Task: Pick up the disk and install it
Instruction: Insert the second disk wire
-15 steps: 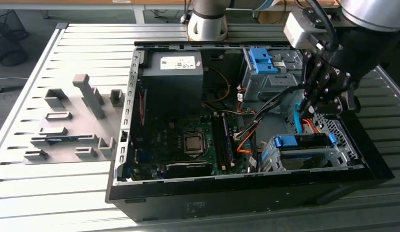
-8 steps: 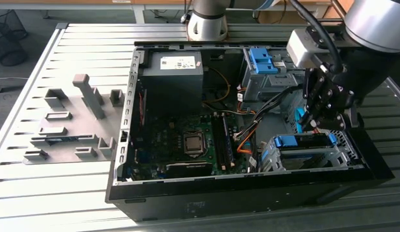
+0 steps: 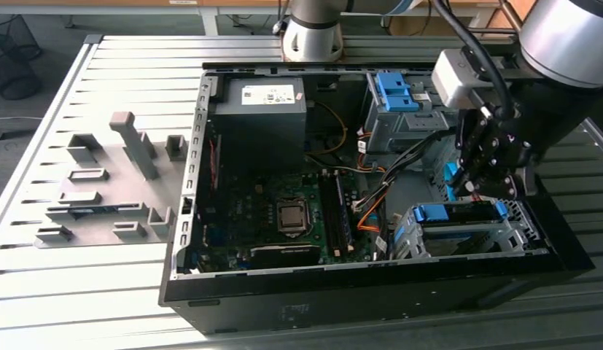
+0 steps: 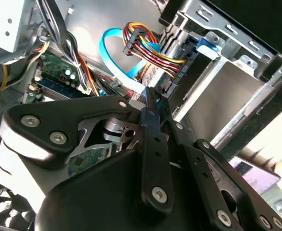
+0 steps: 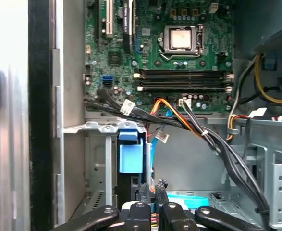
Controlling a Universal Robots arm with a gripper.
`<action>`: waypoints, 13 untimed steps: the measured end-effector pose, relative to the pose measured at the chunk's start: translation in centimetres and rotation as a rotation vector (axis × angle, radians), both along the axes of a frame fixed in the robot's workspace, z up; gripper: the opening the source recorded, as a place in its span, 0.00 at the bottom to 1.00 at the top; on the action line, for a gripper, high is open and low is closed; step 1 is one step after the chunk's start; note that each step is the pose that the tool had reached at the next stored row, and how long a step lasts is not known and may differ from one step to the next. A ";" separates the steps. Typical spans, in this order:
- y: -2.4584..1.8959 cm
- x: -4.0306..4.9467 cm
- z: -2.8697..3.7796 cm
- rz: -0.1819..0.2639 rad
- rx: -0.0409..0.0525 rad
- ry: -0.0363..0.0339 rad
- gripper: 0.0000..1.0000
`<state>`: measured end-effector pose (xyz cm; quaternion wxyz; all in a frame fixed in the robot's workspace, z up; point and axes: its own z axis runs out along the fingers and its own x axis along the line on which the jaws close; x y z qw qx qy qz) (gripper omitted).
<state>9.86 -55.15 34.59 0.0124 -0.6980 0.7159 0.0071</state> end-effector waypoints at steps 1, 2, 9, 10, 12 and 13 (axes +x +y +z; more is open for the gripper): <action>-0.18 0.00 -0.08 0.000 0.0071 -0.0001 0.16; -0.36 0.00 -0.16 0.000 0.0119 0.0000 0.16; -0.75 0.24 -0.48 0.000 0.0136 0.0000 0.16; -0.80 0.31 -0.51 0.000 0.0136 0.0001 0.16; -0.95 0.35 -0.58 0.000 0.0138 0.0000 0.16; -1.02 0.36 -0.60 -0.001 0.0138 0.0000 0.16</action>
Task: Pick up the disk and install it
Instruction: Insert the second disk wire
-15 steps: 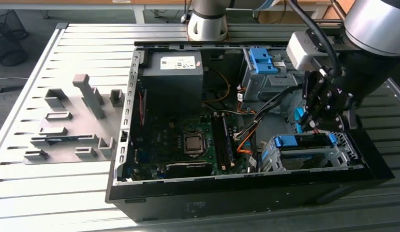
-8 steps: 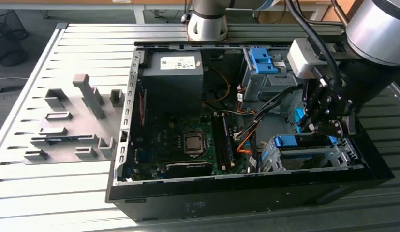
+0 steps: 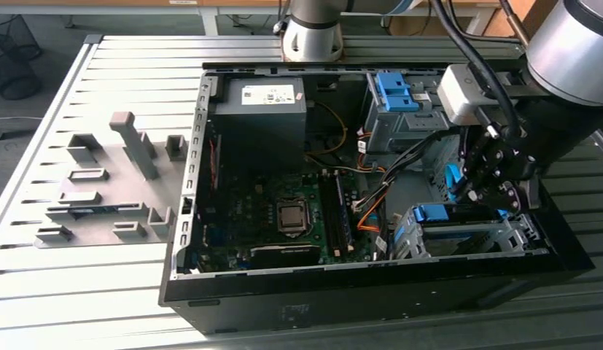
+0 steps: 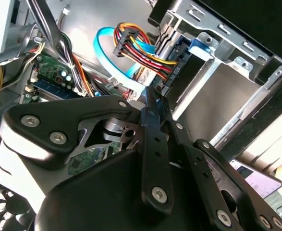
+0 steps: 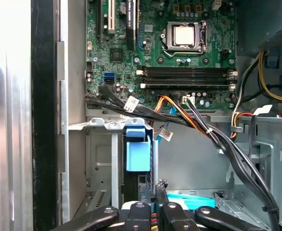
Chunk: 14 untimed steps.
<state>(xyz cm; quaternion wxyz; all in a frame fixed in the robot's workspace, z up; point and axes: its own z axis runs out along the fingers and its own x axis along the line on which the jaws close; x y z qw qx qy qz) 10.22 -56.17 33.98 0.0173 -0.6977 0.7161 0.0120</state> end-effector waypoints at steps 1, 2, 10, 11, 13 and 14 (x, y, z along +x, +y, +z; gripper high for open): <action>-0.10 0.02 -0.02 0.000 0.0000 0.0001 0.16; -0.18 0.03 -0.04 0.000 -0.0001 0.0000 0.16; -0.58 0.27 -0.21 0.000 0.0003 0.0001 0.16; -0.58 0.29 -0.22 0.000 0.0004 0.0000 0.16; -0.58 0.30 -0.28 0.000 0.0005 0.0000 0.16; -0.58 0.31 -0.32 0.000 0.0008 0.0001 0.16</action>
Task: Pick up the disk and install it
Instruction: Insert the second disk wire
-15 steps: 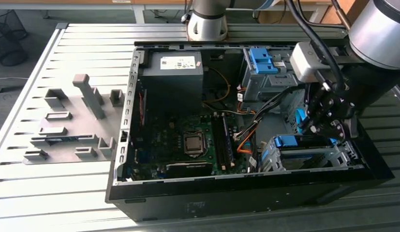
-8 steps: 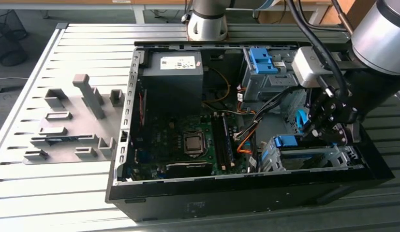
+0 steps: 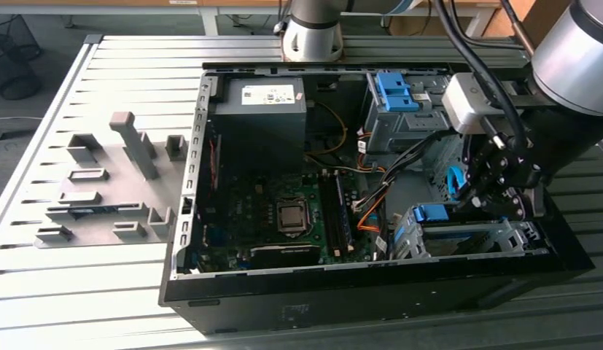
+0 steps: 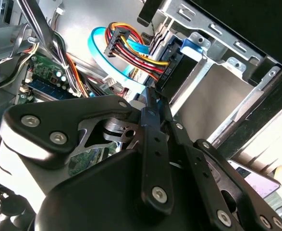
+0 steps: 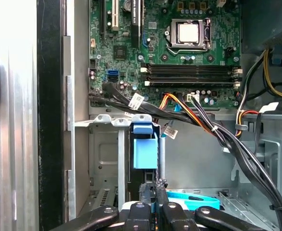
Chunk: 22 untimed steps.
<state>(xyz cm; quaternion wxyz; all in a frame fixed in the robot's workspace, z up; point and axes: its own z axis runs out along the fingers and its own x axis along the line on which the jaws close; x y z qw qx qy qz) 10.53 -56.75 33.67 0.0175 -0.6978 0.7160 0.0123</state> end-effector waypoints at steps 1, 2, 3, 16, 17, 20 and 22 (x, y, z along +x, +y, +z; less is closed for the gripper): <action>0.00 0.00 -0.04 0.000 0.0004 0.0000 0.16; 0.00 0.00 -0.08 0.000 0.0008 -0.0001 0.16; 0.00 0.00 -0.10 0.000 0.0010 0.0000 0.16; 0.00 0.03 -0.28 0.000 0.0123 0.0000 0.16; 0.00 0.03 -0.32 0.000 0.0124 0.0000 0.16; 0.00 0.03 -0.45 0.000 0.0123 0.0000 0.16; 0.00 0.03 -0.56 0.000 0.0122 0.0000 0.16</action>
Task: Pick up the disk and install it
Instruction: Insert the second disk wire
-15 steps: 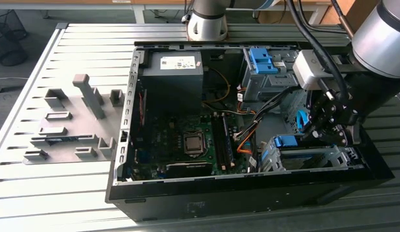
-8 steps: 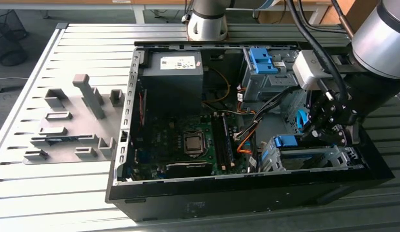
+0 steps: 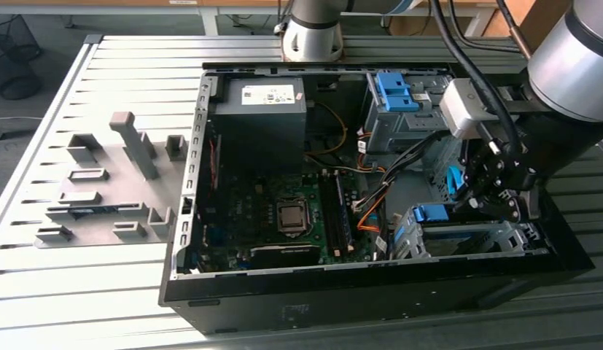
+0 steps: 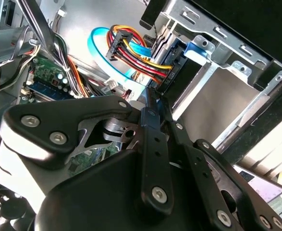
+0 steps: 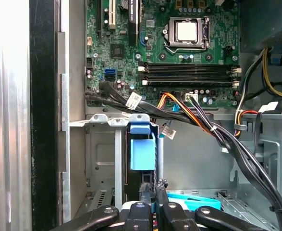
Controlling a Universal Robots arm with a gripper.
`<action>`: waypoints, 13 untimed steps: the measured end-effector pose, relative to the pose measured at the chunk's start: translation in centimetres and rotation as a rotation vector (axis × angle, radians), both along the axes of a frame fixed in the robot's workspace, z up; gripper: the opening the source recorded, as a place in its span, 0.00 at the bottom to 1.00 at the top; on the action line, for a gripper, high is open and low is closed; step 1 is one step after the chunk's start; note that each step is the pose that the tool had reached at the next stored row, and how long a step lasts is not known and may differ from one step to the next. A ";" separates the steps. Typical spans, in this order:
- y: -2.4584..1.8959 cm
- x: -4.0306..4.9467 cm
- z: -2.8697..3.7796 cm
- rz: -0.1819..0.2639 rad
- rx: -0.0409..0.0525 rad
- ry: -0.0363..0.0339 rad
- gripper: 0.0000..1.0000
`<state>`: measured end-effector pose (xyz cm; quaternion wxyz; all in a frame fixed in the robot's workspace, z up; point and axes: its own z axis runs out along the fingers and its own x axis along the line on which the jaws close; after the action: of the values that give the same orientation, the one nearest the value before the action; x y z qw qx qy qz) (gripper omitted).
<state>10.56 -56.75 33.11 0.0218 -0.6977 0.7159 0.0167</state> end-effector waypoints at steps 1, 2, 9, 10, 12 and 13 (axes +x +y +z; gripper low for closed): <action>0.00 0.01 -0.08 0.000 0.0000 0.0000 0.16; 0.00 0.01 -0.15 0.000 -0.0001 0.0000 0.16; 0.00 0.01 -0.26 0.000 -0.0001 0.0000 0.16; 0.00 0.01 -0.27 0.000 0.0002 0.0000 0.16; 0.00 0.01 -0.27 0.000 0.0002 0.0000 0.17; 0.00 0.01 -0.28 0.000 0.0002 0.0000 0.17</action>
<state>10.57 -56.76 32.83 0.0219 -0.6977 0.7159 0.0168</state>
